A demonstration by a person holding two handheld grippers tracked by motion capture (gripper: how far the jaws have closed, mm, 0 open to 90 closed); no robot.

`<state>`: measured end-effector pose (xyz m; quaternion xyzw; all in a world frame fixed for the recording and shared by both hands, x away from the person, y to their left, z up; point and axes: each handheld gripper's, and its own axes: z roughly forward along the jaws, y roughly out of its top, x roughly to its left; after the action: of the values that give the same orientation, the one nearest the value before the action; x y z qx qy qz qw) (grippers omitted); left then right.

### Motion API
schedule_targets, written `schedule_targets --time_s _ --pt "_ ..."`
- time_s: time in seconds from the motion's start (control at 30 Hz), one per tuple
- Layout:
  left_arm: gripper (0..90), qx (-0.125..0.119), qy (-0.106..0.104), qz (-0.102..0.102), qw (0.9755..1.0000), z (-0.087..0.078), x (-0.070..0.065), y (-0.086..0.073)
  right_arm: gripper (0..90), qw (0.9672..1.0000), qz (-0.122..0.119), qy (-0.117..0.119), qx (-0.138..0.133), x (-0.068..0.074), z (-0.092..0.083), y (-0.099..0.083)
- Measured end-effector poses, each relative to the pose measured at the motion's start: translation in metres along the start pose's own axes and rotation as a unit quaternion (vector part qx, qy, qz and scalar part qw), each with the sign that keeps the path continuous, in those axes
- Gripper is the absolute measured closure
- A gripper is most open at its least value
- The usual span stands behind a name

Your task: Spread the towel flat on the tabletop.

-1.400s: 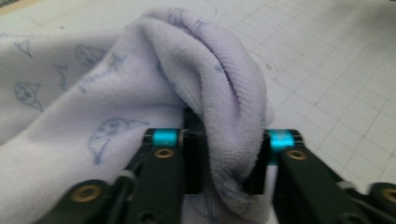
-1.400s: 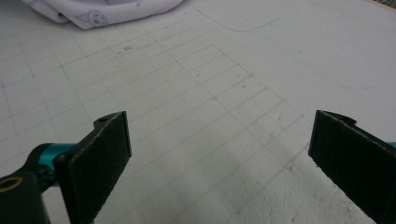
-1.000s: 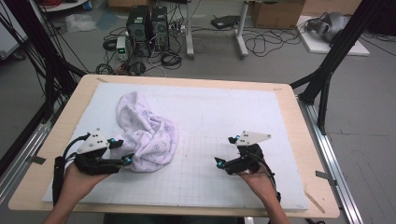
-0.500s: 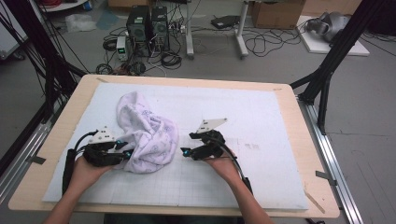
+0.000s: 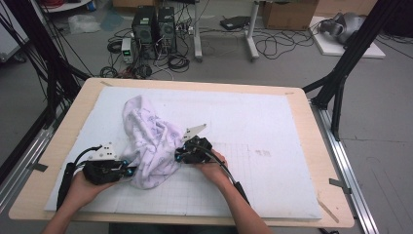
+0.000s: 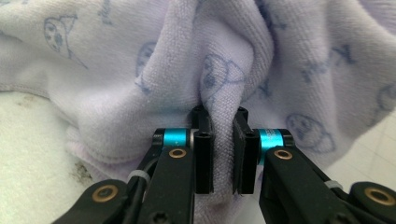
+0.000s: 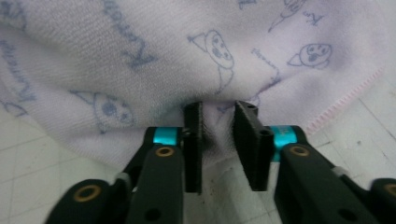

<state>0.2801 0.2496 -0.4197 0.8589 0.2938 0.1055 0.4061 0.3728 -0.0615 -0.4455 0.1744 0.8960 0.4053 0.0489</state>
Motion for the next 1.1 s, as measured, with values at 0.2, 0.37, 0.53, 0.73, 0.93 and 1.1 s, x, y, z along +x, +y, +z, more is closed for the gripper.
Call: schedule_targets --time_s 0.2,0.37,0.53,0.73,0.93,1.1 --pt "81.3 -0.015 -0.013 -0.001 0.9998 -0.004 -0.007 0.003 84.5 0.9999 0.014 0.0 0.002 -0.007 -0.032 -0.008" --pt "81.4 -0.029 -0.03 0.008 0.9991 -0.005 -0.019 0.011 84.6 0.9995 0.018 -0.023 -0.01 -0.007 -0.083 -0.022" --pt "81.5 -0.033 -0.042 0.018 0.9984 -0.004 -0.035 0.018 84.6 0.9987 0.01 -0.048 -0.015 0.007 -0.131 -0.044" --pt "81.6 -0.025 -0.061 0.033 0.9973 0.002 -0.054 0.019 84.7 0.9985 0.021 -0.051 -0.006 0.029 -0.166 -0.083" --pt "74.6 -0.02 -0.077 0.038 0.9961 0.001 -0.06 0.019 77.7 0.9991 0.025 -0.034 0.005 0.044 -0.174 -0.109" --pt "51.0 -0.058 -0.053 0.038 0.9962 -0.022 -0.051 0.036 57.3 0.9982 0.03 -0.03 -0.042 0.032 -0.181 -0.091"
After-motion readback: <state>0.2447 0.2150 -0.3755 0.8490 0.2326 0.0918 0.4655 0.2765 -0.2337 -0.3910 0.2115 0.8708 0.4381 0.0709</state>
